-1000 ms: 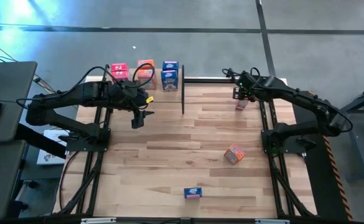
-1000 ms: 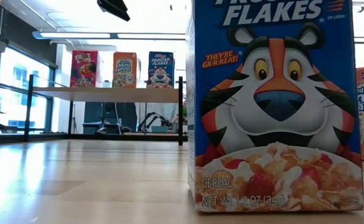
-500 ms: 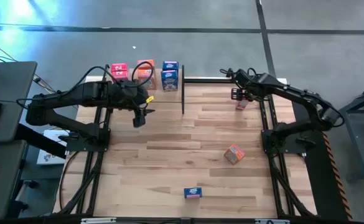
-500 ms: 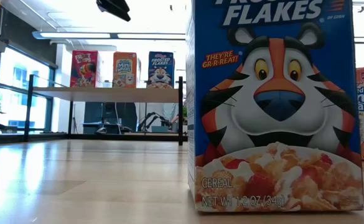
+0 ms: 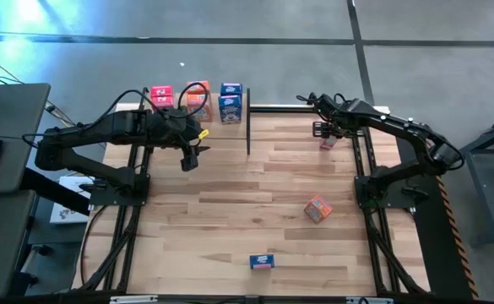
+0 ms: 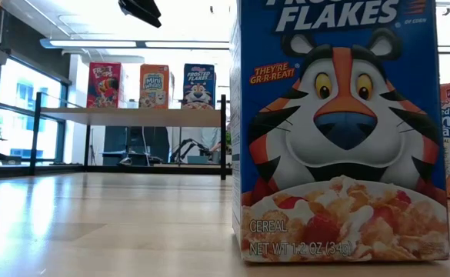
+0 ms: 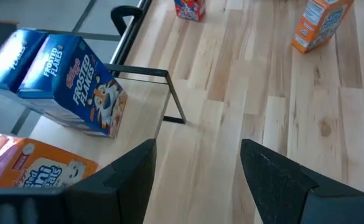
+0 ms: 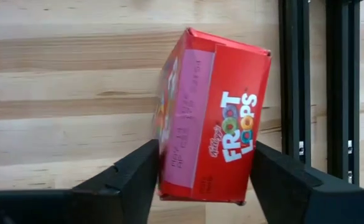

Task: Stack cereal on shelf
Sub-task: Put the red cereal box on the the shelf aligned with the other red cereal boxes

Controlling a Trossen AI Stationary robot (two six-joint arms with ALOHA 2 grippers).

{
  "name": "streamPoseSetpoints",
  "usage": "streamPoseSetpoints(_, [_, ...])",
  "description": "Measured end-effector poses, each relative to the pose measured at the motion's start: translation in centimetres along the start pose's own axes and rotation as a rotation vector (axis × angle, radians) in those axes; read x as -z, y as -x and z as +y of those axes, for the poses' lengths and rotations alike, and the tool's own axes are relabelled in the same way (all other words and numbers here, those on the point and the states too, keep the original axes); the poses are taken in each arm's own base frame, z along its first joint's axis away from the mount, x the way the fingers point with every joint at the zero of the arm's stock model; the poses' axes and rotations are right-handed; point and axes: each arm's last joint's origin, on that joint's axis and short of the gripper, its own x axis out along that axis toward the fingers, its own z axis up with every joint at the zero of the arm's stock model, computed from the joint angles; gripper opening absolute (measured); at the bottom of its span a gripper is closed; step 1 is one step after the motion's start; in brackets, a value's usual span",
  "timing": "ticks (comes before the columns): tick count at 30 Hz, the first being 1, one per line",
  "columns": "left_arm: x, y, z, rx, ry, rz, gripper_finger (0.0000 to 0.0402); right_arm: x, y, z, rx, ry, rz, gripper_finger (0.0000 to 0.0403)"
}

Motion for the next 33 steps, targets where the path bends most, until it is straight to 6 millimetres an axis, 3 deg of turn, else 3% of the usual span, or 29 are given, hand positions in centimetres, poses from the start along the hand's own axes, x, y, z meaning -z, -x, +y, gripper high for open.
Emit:
streamPoseSetpoints(6, [0.0,0.0,0.0,0.000,-0.020,-0.001,0.0225,0.0,0.0,0.0,0.000,0.023,0.000,0.0180])
streamPoseSetpoints(12, [0.0,0.0,0.0,0.000,-0.012,-0.004,0.0225,0.0,0.0,0.0,0.000,0.055,0.000,0.0159])
streamPoseSetpoints(24, [0.0,-0.1,0.3,0.013,0.000,-0.003,0.0225,0.1,0.1,0.2,-0.040,0.177,0.031,0.0154])
streamPoseSetpoints(33, [0.0,-0.1,0.5,0.037,0.000,-0.005,0.0225,1.6,1.2,1.3,-0.137,0.339,0.039,0.0154])
